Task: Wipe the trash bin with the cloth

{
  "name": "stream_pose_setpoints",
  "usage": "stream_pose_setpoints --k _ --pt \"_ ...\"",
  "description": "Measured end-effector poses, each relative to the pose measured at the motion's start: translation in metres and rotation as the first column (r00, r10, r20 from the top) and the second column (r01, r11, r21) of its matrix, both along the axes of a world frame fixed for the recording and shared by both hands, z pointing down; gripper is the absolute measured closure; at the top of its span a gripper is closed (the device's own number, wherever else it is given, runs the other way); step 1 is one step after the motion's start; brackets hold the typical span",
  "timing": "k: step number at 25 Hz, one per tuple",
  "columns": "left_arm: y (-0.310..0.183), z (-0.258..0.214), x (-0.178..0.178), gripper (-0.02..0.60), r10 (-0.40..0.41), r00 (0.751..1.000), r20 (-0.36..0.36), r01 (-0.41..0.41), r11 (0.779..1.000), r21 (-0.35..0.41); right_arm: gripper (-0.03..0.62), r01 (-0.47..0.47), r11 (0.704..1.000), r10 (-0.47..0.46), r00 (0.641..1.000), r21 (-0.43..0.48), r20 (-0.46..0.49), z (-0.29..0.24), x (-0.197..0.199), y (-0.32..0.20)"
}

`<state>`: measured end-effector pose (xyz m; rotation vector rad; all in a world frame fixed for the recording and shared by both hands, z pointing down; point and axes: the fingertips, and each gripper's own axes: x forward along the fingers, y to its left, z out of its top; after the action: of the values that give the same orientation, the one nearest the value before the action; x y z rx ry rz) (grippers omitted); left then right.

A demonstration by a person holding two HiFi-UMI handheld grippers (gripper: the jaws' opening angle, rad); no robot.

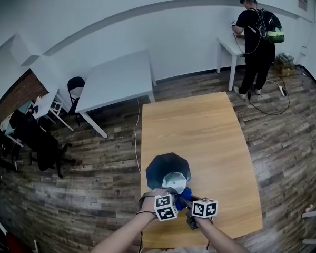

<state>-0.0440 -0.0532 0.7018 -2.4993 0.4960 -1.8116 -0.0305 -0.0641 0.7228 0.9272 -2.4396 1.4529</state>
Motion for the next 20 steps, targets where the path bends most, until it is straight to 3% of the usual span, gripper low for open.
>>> stream_pose_setpoints --k 20 --pt "-0.005 0.0 0.0 0.552 -0.011 0.999 -0.038 0.011 1.0 -0.008 0.514 0.004 0.98 -0.049 0.974 -0.2 -0.222 0.186 -0.013 -0.031"
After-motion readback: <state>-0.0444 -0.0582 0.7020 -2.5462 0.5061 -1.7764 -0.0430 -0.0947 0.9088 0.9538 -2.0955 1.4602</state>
